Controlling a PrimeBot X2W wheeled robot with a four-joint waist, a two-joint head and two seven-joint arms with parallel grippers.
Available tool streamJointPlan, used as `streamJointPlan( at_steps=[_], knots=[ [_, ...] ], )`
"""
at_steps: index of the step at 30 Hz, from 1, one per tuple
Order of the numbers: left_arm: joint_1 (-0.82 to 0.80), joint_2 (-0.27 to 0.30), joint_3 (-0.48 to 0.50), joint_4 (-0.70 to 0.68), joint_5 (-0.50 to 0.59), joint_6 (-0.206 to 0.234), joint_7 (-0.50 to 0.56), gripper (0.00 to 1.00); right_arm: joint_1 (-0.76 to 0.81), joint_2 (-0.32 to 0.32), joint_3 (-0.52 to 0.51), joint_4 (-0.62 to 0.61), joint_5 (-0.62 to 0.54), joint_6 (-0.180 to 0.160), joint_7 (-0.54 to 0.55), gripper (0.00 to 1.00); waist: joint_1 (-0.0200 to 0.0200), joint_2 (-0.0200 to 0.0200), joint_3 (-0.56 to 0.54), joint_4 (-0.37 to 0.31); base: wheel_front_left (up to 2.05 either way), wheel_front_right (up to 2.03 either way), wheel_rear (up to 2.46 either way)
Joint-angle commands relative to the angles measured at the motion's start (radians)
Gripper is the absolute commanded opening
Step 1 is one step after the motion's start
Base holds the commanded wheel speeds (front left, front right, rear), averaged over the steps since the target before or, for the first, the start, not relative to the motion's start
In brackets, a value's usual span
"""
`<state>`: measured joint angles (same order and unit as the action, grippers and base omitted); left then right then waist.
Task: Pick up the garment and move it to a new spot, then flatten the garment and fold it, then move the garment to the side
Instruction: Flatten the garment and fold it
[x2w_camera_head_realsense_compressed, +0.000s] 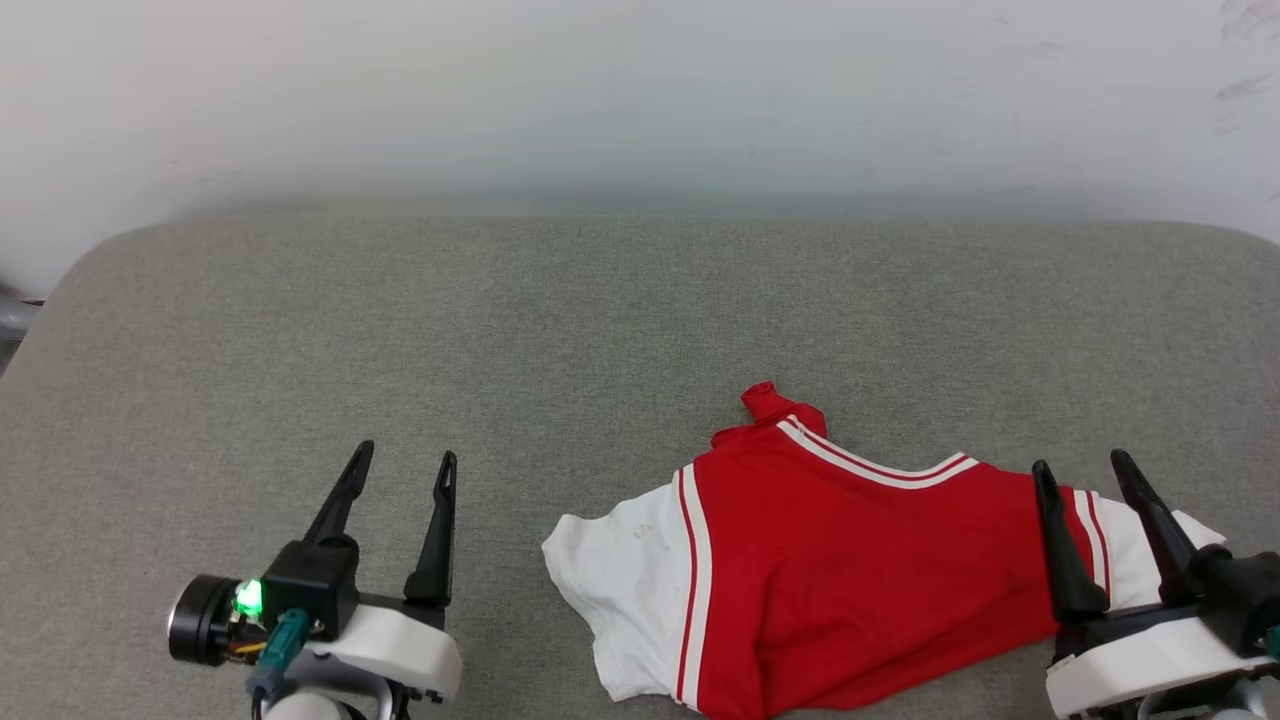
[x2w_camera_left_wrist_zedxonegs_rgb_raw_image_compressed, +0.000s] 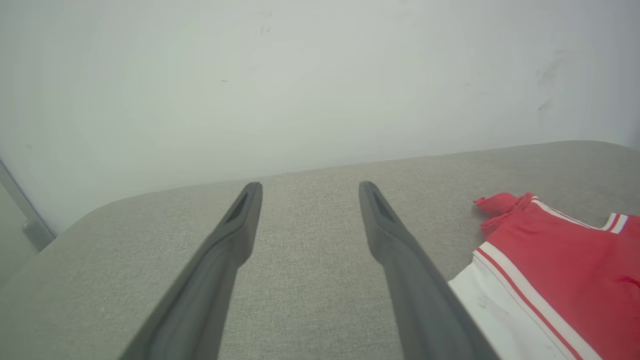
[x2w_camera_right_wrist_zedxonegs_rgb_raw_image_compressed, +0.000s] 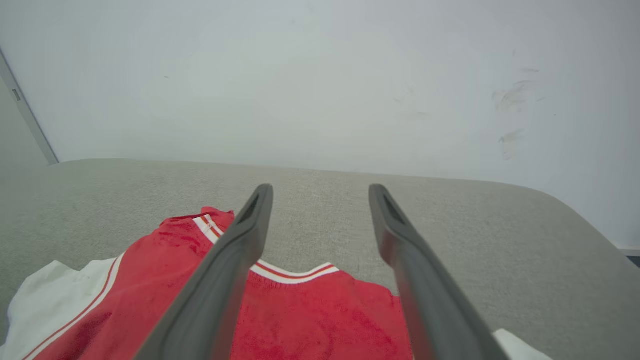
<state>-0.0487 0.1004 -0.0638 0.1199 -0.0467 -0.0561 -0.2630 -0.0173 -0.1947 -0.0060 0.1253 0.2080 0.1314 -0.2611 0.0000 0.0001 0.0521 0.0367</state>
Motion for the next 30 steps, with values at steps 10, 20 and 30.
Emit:
streamJointPlan(
  at_steps=[10, 20, 30],
  knots=[
    [-0.261, 0.168, -0.139, 0.072, -0.095, -0.073, 0.158, 1.00, 0.046, 0.051, 0.004, -0.046, -0.048, -0.001, -0.003, 1.00, 0.0000, -0.0001, 0.003, -0.007, 0.00, 0.00, 0.00],
    [-0.477, 0.362, -0.449, 0.023, -0.467, -0.073, 0.698, 1.00, 0.004, 0.053, 0.020, -0.044, -0.054, -0.001, -0.004, 1.00, 0.0000, -0.0001, 0.047, -0.041, 0.00, 0.00, 0.00],
    [-0.586, 0.463, -0.689, 0.019, -0.628, -0.073, 1.000, 1.00, -0.036, 0.055, 0.036, -0.053, -0.063, -0.001, -0.004, 1.00, 0.0000, -0.0001, 0.106, -0.099, 0.00, 0.00, 0.00]
  ],
)
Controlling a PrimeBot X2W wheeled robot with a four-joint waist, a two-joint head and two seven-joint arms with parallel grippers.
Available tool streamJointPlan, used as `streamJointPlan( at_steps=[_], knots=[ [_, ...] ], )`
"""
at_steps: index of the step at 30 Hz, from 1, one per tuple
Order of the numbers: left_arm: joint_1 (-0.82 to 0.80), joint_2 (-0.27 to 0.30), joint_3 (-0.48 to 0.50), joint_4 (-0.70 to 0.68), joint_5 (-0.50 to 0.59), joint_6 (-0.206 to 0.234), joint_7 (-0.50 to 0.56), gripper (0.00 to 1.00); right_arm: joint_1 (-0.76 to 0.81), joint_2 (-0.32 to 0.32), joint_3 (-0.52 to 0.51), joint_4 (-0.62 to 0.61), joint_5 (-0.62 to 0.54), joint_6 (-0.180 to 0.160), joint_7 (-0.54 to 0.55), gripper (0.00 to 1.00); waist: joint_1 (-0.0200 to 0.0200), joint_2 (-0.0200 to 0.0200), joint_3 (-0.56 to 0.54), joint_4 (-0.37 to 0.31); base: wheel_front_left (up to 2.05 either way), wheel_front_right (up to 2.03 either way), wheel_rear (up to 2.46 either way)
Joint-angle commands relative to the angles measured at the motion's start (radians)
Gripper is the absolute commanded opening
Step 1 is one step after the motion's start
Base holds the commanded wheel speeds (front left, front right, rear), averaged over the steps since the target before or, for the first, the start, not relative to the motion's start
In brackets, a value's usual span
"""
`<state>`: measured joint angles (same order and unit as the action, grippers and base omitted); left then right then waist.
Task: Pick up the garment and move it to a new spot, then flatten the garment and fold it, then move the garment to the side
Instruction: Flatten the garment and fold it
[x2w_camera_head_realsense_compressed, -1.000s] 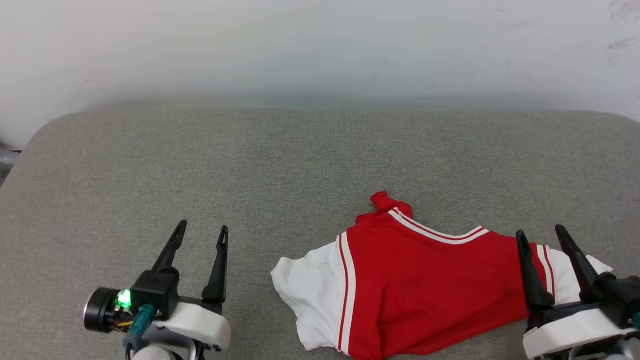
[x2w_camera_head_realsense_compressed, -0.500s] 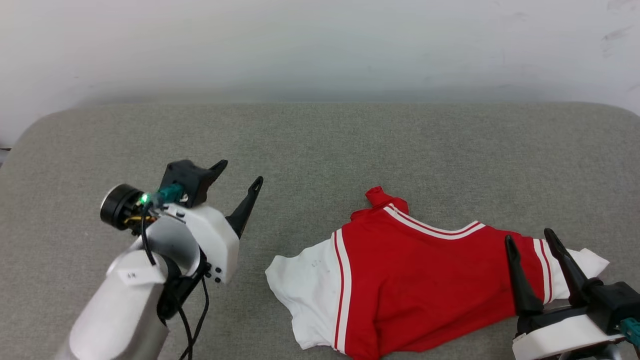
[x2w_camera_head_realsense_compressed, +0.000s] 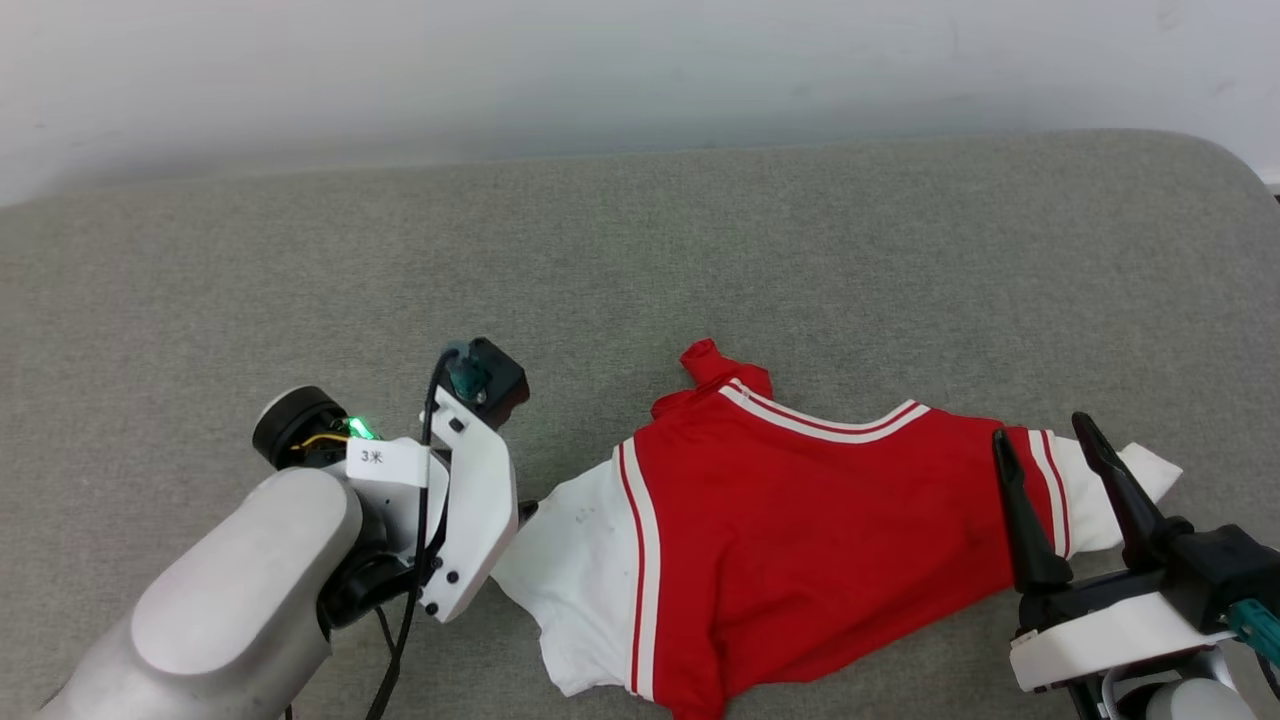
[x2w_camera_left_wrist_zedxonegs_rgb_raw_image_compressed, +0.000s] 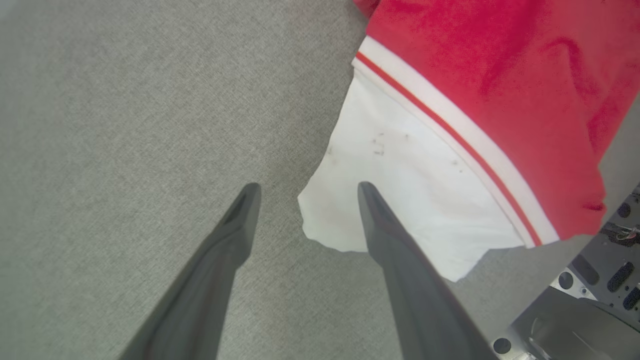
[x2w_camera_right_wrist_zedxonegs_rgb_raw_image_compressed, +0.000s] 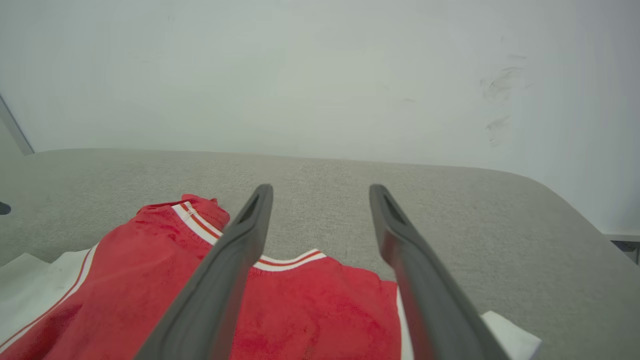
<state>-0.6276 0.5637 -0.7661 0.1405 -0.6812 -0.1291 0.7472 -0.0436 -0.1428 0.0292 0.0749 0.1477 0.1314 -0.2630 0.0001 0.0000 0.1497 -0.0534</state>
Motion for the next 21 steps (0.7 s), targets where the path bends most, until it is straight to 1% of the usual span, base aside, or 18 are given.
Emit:
streamJointPlan(
  at_steps=[1, 3, 7, 9, 12, 16, 17, 18, 19, 20, 21],
  knots=[
    [-0.014, 0.006, -0.009, 0.006, -0.002, 0.000, 0.005, 1.00, -0.012, 0.002, 0.001, -0.003, -0.004, -0.001, -0.002, 1.00, -0.0001, 0.0000, 0.014, -0.014, 0.00, 0.00, 0.00],
    [-0.032, 0.021, -0.054, 0.018, -0.003, 0.000, 0.015, 1.00, -0.020, 0.004, 0.000, -0.003, -0.006, -0.001, -0.002, 1.00, -0.0001, 0.0000, 0.028, -0.025, 0.00, 0.00, 0.00],
    [-0.039, 0.033, -0.121, 0.071, -0.029, 0.000, 0.029, 1.00, -0.033, 0.005, 0.003, -0.002, -0.007, -0.001, -0.002, 1.00, -0.0001, 0.0000, 0.054, -0.045, 0.00, 0.00, 0.00],
    [-0.046, 0.044, -0.161, 0.097, -0.023, 0.000, 0.031, 1.00, -0.042, 0.006, 0.005, -0.001, -0.008, -0.001, -0.002, 1.00, -0.0001, 0.0000, 0.066, -0.053, 0.00, 0.00, 0.00],
    [-0.035, 0.036, -0.214, 0.133, -0.053, 0.000, 0.029, 1.00, -0.049, 0.005, 0.005, 0.000, -0.011, -0.001, -0.002, 1.00, -0.0001, 0.0000, 0.082, -0.060, 0.00, 0.00, 0.00],
    [-0.027, 0.035, -0.281, 0.185, -0.063, 0.000, 0.020, 1.00, -0.059, 0.005, 0.007, 0.002, -0.017, -0.001, -0.002, 1.00, -0.0001, 0.0000, 0.094, -0.063, 0.00, 0.00, 0.00],
    [-0.028, 0.034, -0.292, 0.195, -0.068, 0.000, 0.011, 0.45, -0.060, 0.006, 0.007, 0.003, -0.018, -0.001, -0.002, 1.00, -0.0001, 0.0000, 0.095, -0.062, 0.00, 0.00, 0.00],
    [-0.032, 0.032, -0.299, 0.201, -0.071, 0.000, -0.007, 0.00, -0.061, 0.006, 0.008, 0.003, -0.020, -0.001, -0.002, 1.00, -0.0001, 0.0000, 0.095, -0.062, 0.00, 0.00, 0.00],
    [-0.039, 0.030, -0.304, 0.207, -0.071, 0.000, -0.022, 0.00, -0.061, 0.007, 0.009, 0.004, -0.021, -0.001, -0.003, 1.00, -0.0001, 0.0000, 0.094, -0.060, 0.00, 0.00, 0.00],
    [-0.064, 0.027, -0.293, 0.214, -0.078, 0.000, -0.092, 0.00, -0.055, 0.005, 0.007, 0.007, -0.025, -0.001, -0.003, 1.00, -0.0001, 0.0000, 0.081, -0.054, 0.00, 0.00, 0.00],
    [-0.076, 0.028, -0.278, 0.215, -0.079, 0.000, -0.123, 0.00, -0.052, 0.005, 0.006, 0.007, -0.027, -0.001, -0.003, 1.00, -0.0001, 0.0000, 0.075, -0.051, 0.00, 0.00, 0.00]
  ],
)
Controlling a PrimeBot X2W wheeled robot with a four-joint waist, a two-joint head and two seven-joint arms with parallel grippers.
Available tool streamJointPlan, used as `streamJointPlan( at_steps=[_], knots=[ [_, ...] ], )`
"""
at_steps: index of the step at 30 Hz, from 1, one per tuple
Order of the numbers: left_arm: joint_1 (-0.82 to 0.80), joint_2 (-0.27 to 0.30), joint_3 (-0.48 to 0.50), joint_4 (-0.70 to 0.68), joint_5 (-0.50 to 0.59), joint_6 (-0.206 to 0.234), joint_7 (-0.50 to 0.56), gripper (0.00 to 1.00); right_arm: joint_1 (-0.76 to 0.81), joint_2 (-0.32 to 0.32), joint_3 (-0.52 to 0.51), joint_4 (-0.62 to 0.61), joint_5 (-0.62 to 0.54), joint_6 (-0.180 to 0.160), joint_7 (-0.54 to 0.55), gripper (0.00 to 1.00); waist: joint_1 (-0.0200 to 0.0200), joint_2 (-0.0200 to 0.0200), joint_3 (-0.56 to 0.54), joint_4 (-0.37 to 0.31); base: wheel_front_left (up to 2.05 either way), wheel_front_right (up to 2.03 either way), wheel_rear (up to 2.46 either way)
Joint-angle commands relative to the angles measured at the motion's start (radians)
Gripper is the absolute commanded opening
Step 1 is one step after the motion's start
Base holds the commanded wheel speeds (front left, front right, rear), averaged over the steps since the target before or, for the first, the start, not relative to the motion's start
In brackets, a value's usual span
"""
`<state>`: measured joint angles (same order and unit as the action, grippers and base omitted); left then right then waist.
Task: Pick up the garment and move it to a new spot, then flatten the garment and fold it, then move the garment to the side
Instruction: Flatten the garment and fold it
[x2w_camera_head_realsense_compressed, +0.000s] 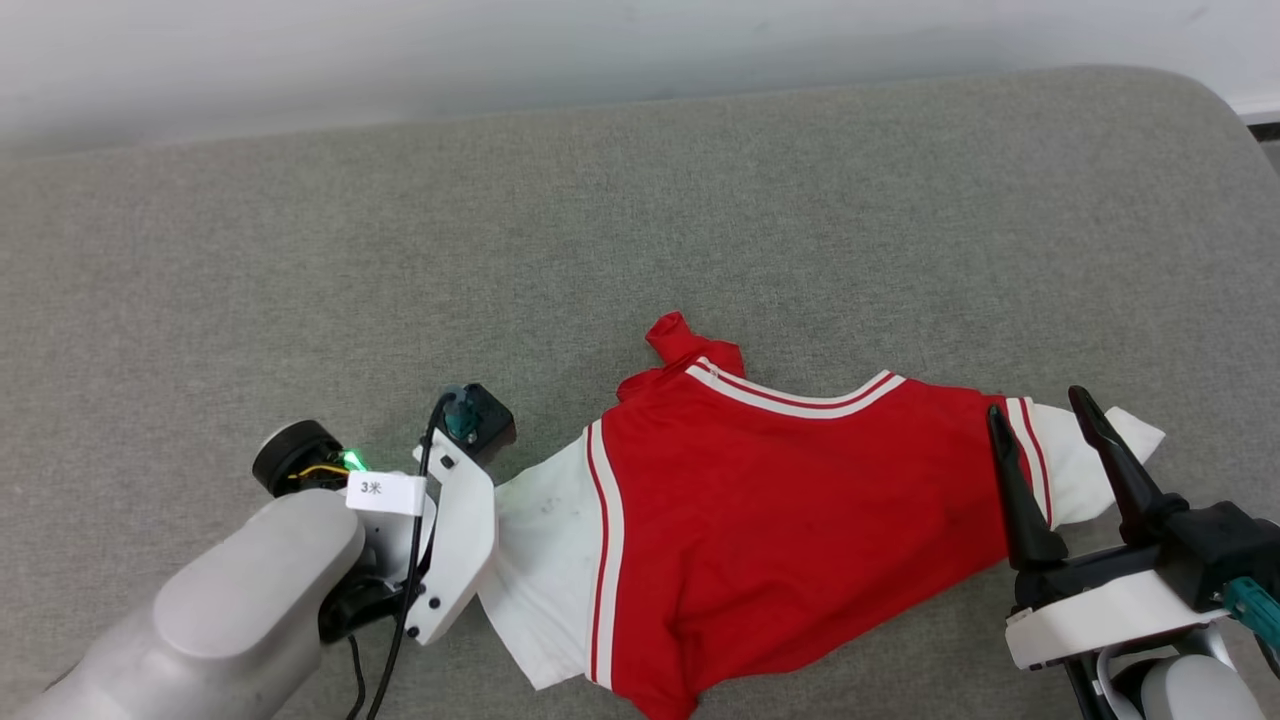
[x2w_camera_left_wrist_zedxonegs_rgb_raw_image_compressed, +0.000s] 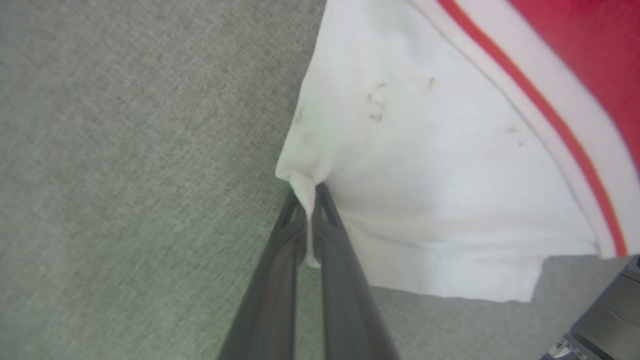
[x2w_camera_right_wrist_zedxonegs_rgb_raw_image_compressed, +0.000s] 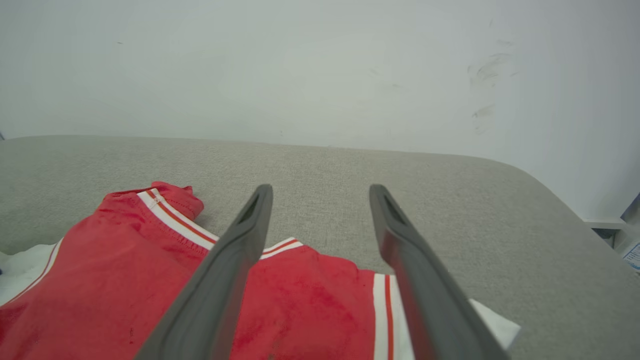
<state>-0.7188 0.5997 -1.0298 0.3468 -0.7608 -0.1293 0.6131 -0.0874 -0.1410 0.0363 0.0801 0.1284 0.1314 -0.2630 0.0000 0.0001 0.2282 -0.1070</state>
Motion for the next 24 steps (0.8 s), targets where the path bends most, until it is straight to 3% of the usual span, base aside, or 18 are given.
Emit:
streamJointPlan(
  at_steps=[1, 8, 19, 24],
  knots=[
    [0.003, -0.005, 0.003, 0.009, 0.002, 0.000, -0.020, 0.00, -0.003, 0.003, -0.003, 0.002, -0.009, -0.001, -0.003, 1.00, 0.0000, -0.0001, -0.009, 0.006, 0.00, 0.00, 0.00],
    [0.008, 0.038, 0.099, 0.000, -0.024, 0.044, -0.169, 0.00, 0.030, 0.006, -0.021, -0.001, -0.014, -0.001, -0.003, 1.00, 0.0000, -0.0001, -0.045, 0.037, 0.00, 0.00, 0.00],
    [0.120, 0.169, 0.226, 0.035, -0.124, 0.143, -0.266, 0.00, 0.039, -0.010, -0.023, -0.002, -0.020, -0.001, -0.003, 1.00, 0.0000, -0.0001, -0.044, 0.070, 0.00, 0.00, 0.00],
    [0.163, 0.191, 0.253, 0.086, -0.159, 0.168, -0.293, 0.00, 0.036, -0.017, -0.033, 0.012, -0.027, -0.001, -0.003, 1.00, 0.0000, -0.0001, -0.029, 0.073, 0.00, 0.00, 0.00]
  ],
)
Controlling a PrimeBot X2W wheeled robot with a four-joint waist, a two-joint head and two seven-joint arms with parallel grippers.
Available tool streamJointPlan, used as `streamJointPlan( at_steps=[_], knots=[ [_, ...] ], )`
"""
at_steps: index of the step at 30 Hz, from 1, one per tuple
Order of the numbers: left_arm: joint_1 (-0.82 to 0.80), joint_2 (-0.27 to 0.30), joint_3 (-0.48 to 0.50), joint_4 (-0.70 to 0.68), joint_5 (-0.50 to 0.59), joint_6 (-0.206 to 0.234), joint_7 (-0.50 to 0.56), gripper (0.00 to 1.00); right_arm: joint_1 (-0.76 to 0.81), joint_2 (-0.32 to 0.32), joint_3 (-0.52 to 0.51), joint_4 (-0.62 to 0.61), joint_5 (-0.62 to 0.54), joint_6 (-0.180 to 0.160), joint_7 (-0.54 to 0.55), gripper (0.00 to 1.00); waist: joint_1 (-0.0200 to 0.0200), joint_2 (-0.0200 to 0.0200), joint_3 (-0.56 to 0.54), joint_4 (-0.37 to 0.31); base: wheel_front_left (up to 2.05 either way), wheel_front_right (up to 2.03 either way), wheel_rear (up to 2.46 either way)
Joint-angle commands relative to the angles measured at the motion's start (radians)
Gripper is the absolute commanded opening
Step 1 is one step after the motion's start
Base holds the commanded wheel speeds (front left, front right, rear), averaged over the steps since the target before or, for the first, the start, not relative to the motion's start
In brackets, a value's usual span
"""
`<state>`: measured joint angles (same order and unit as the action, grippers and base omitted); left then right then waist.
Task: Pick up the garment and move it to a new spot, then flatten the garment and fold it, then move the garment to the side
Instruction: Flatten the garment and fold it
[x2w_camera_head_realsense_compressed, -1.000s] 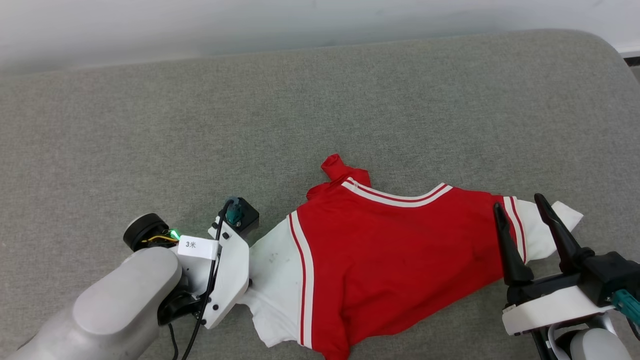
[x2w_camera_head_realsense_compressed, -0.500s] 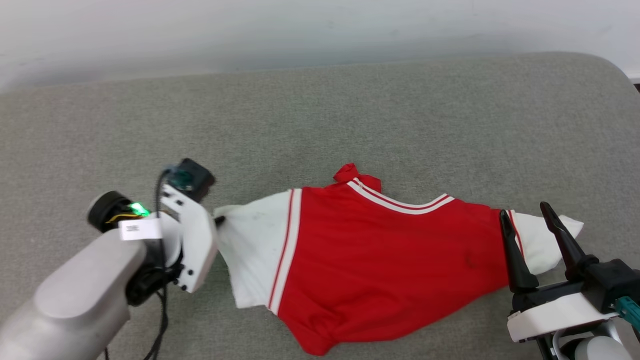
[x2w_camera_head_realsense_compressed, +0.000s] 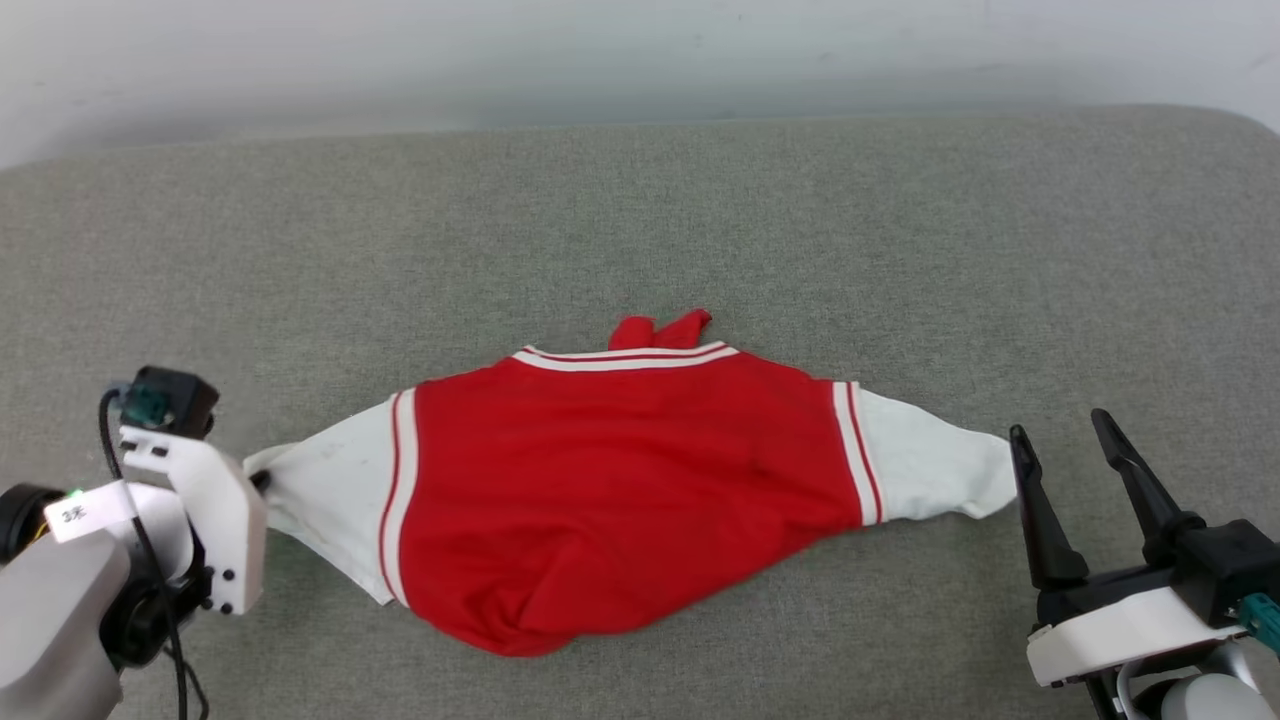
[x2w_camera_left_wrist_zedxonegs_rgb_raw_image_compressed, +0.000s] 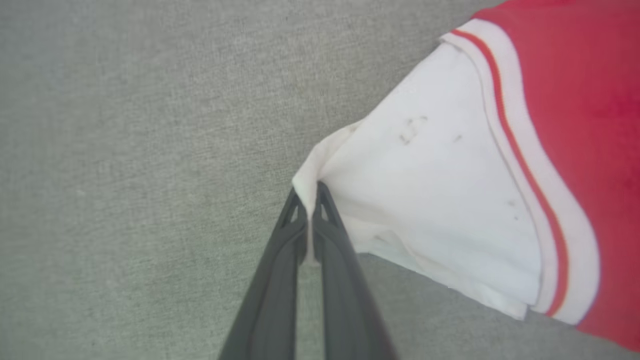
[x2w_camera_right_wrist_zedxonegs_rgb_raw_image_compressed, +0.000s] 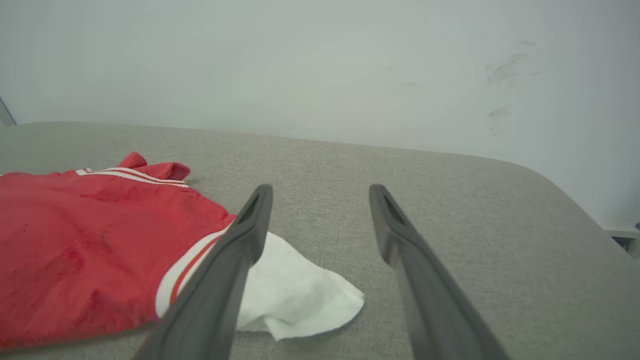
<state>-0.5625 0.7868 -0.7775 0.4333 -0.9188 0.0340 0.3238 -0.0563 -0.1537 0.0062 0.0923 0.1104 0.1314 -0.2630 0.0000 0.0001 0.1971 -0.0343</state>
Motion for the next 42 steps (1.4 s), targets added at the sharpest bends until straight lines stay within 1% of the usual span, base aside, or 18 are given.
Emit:
streamJointPlan(
  at_steps=[1, 3, 10, 11, 12, 17, 20, 22, 25, 28, 30, 32, 34, 38, 40, 42],
  knots=[
    [0.013, 0.007, 0.002, 0.014, -0.003, 0.007, -0.006, 0.00, 0.004, -0.006, -0.005, 0.003, -0.010, -0.001, -0.003, 1.00, 0.0000, -0.0001, 0.004, 0.000, 0.00, 0.00, 0.00],
    [0.030, 0.007, -0.002, 0.042, -0.005, 0.005, -0.015, 0.00, -0.001, -0.008, -0.008, 0.009, -0.010, -0.001, -0.003, 1.00, 0.0000, -0.0001, 0.011, -0.002, 0.00, 0.00, 0.00],
    [0.038, -0.062, -0.014, 0.134, -0.019, -0.022, -0.053, 0.00, -0.007, -0.012, -0.008, 0.038, -0.007, -0.001, -0.003, 1.00, 0.0000, -0.0001, 0.014, -0.004, 0.00, 0.00, 0.00],
    [0.030, -0.070, -0.014, 0.142, -0.012, -0.023, -0.065, 0.43, -0.008, -0.013, -0.009, 0.041, -0.005, -0.001, -0.003, 1.00, 0.0000, -0.0001, 0.011, -0.002, 0.00, 0.00, 0.00],
    [0.023, -0.076, -0.014, 0.150, -0.006, -0.023, -0.078, 1.00, -0.008, -0.016, -0.011, 0.046, -0.001, -0.001, -0.003, 1.00, 0.0000, -0.0001, 0.007, 0.000, 0.00, 0.00, 0.00],
    [-0.013, -0.087, -0.004, 0.161, 0.021, -0.022, -0.145, 1.00, -0.024, -0.033, -0.018, 0.053, 0.016, -0.001, 0.005, 1.00, 0.0000, -0.0001, -0.022, 0.014, 0.00, 0.00, 0.00],
    [-0.028, -0.088, 0.011, 0.142, 0.010, -0.030, -0.169, 1.00, -0.029, -0.050, -0.030, 0.046, 0.021, -0.001, 0.010, 1.00, 0.0000, -0.0001, -0.040, 0.027, 0.00, 0.00, 0.00],
    [-0.044, -0.072, 0.017, 0.125, 0.010, -0.035, -0.162, 1.00, -0.031, -0.053, -0.034, 0.041, 0.023, -0.001, 0.015, 1.00, 0.0000, -0.0001, -0.048, 0.034, 0.00, 0.00, 0.00],
    [-0.070, -0.048, 0.018, 0.093, -0.011, -0.054, -0.098, 1.00, -0.024, -0.054, -0.036, 0.036, 0.022, -0.001, 0.021, 1.00, 0.0000, -0.0001, -0.057, 0.042, 0.00, 0.00, 0.00],
    [-0.108, -0.016, -0.002, 0.062, -0.023, -0.079, 0.015, 1.00, -0.016, -0.051, -0.028, 0.034, 0.021, -0.001, 0.025, 1.00, 0.0000, -0.0001, -0.058, 0.045, 0.00, 0.00, 0.00],
    [-0.123, -0.009, -0.008, 0.048, -0.054, -0.093, 0.096, 1.00, -0.013, -0.050, -0.023, 0.033, 0.021, -0.001, 0.026, 1.00, 0.0000, -0.0001, -0.053, 0.045, 0.00, 0.00, 0.00],
    [-0.145, 0.010, -0.018, 0.041, -0.059, -0.100, 0.162, 1.00, -0.017, -0.049, -0.016, 0.031, 0.019, -0.001, 0.027, 1.00, 0.0000, -0.0001, -0.043, 0.038, 0.00, 0.00, 0.00],
    [-0.155, 0.011, -0.029, 0.042, -0.073, -0.104, 0.216, 1.00, -0.025, -0.050, -0.010, 0.029, 0.019, -0.001, 0.028, 1.00, 0.0000, -0.0001, -0.030, 0.030, 0.00, 0.00, 0.00],
    [-0.157, 0.006, -0.044, 0.074, -0.088, -0.103, 0.284, 1.00, -0.036, -0.056, -0.002, 0.025, 0.020, -0.001, 0.029, 1.00, 0.0000, -0.0001, -0.002, 0.013, 0.00, 0.00, 0.00],
    [-0.154, 0.003, -0.053, 0.094, -0.083, -0.105, 0.293, 1.00, -0.042, -0.059, 0.001, 0.023, 0.020, -0.001, 0.029, 1.00, 0.0000, -0.0001, 0.015, 0.004, 0.00, 0.00, 0.00],
    [-0.144, -0.012, -0.052, 0.118, -0.095, -0.103, 0.291, 1.00, -0.051, -0.061, 0.001, 0.021, 0.020, -0.001, 0.029, 1.00, 0.0000, -0.0001, 0.033, -0.004, 0.00, 0.00, 0.00]
  ],
)
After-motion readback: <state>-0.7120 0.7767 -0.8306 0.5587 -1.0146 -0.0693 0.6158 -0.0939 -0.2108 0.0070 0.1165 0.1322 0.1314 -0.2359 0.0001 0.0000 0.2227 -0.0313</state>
